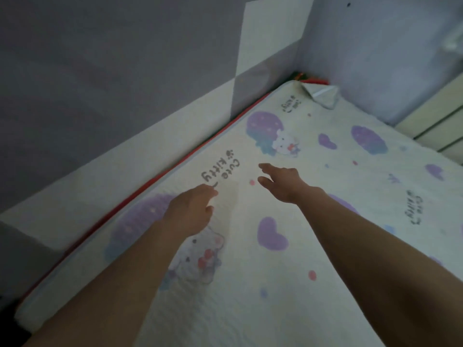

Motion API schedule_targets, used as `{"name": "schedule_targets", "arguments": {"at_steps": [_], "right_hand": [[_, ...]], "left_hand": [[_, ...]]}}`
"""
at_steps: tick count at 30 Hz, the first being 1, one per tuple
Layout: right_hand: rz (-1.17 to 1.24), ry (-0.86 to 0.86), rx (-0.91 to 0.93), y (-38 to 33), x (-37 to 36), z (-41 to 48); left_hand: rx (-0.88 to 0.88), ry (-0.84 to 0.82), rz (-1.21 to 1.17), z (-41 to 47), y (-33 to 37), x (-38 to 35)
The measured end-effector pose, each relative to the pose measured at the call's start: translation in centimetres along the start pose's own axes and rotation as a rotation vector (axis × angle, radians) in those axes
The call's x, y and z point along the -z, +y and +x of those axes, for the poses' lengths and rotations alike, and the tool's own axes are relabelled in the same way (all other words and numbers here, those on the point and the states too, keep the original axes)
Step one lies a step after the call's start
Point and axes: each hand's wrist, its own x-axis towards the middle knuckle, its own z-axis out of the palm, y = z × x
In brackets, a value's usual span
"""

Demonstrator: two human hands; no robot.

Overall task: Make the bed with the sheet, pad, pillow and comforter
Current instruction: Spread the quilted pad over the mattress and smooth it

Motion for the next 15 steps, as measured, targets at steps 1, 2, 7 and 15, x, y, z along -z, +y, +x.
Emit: {"name": "schedule_targets", "arguments": {"at_steps": [1, 2, 7, 15], "right_hand": [[0.001, 0.005, -0.015, 1.5, 0.1, -0.4], [0.005, 0.008, -0.034, 3.3, 0.3, -0.8], [0.055, 0.022, -0.098, 9.9, -0.1, -1.8], [0.138, 0.014, -0.134, 16.0, -3.0, 0.6]], "left_hand": [[-0.011, -0.012, 0.014, 1.0, 0.7, -0.4], [-0.021, -0.023, 0.029, 2.2, 1.6, -0.9], [-0.025, -0.059, 0.065, 6.3, 4.6, -3.7], [-0.032, -0.152, 0.130, 10.6, 6.3, -7.8]]}}
